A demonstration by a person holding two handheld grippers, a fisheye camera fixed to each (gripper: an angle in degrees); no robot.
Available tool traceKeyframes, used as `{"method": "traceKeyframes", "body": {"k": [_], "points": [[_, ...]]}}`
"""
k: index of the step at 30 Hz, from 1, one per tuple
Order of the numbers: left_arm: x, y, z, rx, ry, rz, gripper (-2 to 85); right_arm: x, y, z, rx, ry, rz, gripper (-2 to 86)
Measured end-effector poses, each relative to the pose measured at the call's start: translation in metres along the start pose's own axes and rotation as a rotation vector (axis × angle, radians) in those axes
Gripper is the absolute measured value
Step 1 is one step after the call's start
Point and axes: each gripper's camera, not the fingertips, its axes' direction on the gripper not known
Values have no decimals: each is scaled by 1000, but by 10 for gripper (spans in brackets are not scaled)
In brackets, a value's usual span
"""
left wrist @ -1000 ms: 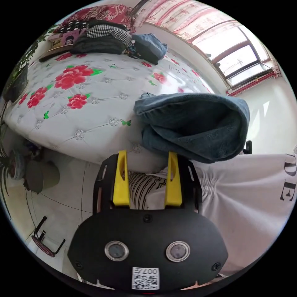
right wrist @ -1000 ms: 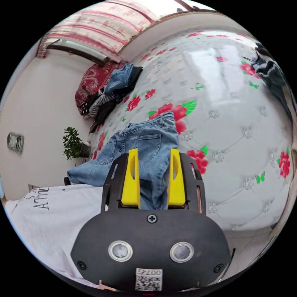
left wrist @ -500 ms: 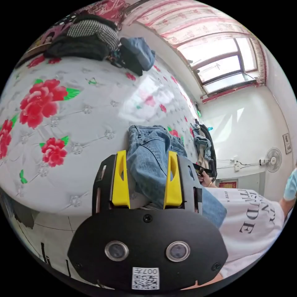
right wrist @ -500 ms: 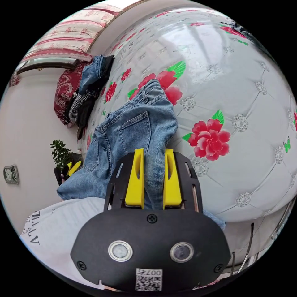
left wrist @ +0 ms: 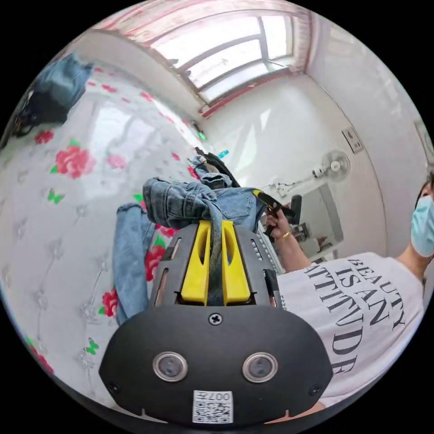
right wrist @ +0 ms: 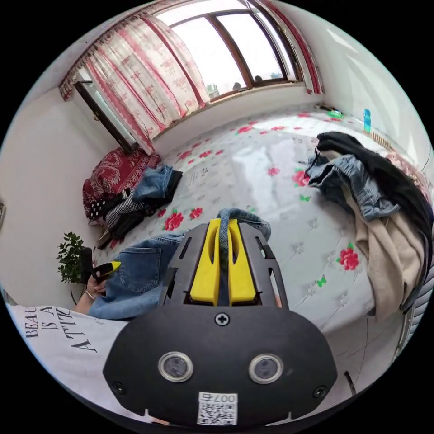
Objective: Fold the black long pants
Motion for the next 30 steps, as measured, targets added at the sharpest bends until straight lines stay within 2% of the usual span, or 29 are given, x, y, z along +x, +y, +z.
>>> {"method": "traceKeyframes", "body": {"k": [3,5,7,9,11,12,13,14,16,17,19,23,25,30], "points": [[58,-3,-44,134,40,212,37,-99,-61,-71,178,20,-259,6],[91,19,-106,288,26,347,36,-167,-91,-98,256,-19,-425,6],[106,48,-159,428,-35,407,36,-252,-130,-109,317,-154,-586,7],[110,84,-209,578,-146,391,36,-316,-156,-93,320,-282,-633,8],[100,144,-258,793,-473,213,38,-379,-172,-57,291,-376,-654,13],[94,159,-267,829,-573,129,39,-417,-176,-22,247,-393,-651,15],[75,185,-279,855,-752,-71,42,-451,-176,19,163,-379,-665,18],[54,208,-286,835,-895,-272,44,-465,-173,41,113,-365,-673,19],[23,239,-289,751,-1031,-512,44,-491,-142,122,-14,-324,-663,24],[5,258,-286,693,-1089,-642,42,-492,-132,141,-50,-305,-654,25],[-15,280,-279,595,-1137,-765,34,-470,-82,206,-198,-246,-614,30],[-41,310,-269,521,-1077,-920,18,-391,-3,277,-452,-128,-478,37],[-47,307,-269,511,-1041,-940,23,-325,34,294,-568,-77,-318,42],[-54,246,-257,424,-1057,-765,37,-222,64,280,-589,-15,-33,47]]}}
